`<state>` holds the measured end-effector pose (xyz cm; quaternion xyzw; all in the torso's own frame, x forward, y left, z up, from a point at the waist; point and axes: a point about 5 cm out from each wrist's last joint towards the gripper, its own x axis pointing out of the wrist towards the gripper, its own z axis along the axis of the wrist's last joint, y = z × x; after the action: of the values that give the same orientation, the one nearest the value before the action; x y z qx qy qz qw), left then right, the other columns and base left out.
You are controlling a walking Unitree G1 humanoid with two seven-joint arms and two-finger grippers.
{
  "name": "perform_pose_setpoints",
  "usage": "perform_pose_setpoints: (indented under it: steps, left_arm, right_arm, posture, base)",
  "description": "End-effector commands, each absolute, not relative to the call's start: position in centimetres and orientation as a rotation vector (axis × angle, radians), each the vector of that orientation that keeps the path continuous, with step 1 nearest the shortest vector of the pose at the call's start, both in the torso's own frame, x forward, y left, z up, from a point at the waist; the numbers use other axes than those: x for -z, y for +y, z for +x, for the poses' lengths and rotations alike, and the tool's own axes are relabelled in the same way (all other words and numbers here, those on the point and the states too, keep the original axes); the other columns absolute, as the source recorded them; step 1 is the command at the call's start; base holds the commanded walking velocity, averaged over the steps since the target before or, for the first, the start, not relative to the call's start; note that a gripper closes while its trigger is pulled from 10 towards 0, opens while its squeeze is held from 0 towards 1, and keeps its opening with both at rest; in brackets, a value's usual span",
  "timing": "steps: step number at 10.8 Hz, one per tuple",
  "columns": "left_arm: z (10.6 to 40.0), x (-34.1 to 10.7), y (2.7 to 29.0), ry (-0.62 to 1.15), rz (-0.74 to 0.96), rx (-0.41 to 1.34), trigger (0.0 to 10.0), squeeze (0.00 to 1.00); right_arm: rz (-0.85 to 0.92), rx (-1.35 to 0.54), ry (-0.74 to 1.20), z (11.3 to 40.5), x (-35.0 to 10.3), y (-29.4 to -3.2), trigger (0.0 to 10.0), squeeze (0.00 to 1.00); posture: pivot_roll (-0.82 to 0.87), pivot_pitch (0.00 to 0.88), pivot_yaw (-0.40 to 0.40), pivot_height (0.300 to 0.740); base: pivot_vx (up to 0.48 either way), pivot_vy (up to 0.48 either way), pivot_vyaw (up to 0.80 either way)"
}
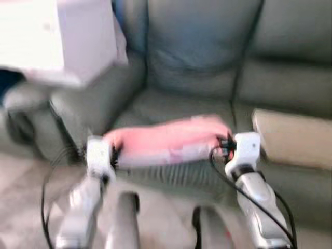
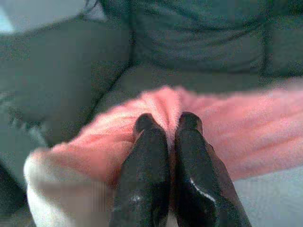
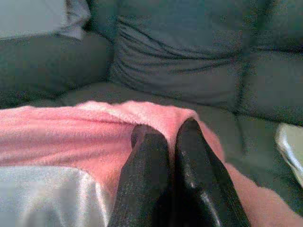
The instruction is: Move the pillow to the sofa
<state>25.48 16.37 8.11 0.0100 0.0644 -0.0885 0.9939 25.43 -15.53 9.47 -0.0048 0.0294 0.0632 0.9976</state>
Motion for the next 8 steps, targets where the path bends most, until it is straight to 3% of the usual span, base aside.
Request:
perform_pose_setpoints:
  steps: [1,6,8]
  left_arm:
    - [25.97,-9.07,16.36,0.084,0.031,0.166,10.0,0.0]
    - [26.51,-9.62,15.7,0.043,0.015,0.191,10.0,0.0]
    - [26.53,-9.62,15.61,0.039,0.011,0.195,10.0,0.0]
  right_arm:
    - [-0.019,-0.073,0.004,25.84,-10.58,-16.88,10.0,0.0]
    - [-0.037,-0.067,-0.01,26.34,-10.7,-17.06,10.0,0.0]
    - [-0.051,-0.06,-0.02,26.68,-10.87,-17.22,10.0,0.0]
  posture:
    - [0.02,0.0,-0.052,0.597]
    - [0.01,0.0,-0.049,0.597]
    - [0.01,0.0,-0.049,0.597]
  base:
    - [0.0,0.0,0.0]
    - [0.0,0.0,0.0]
    - [0.266,0.0,0.0]
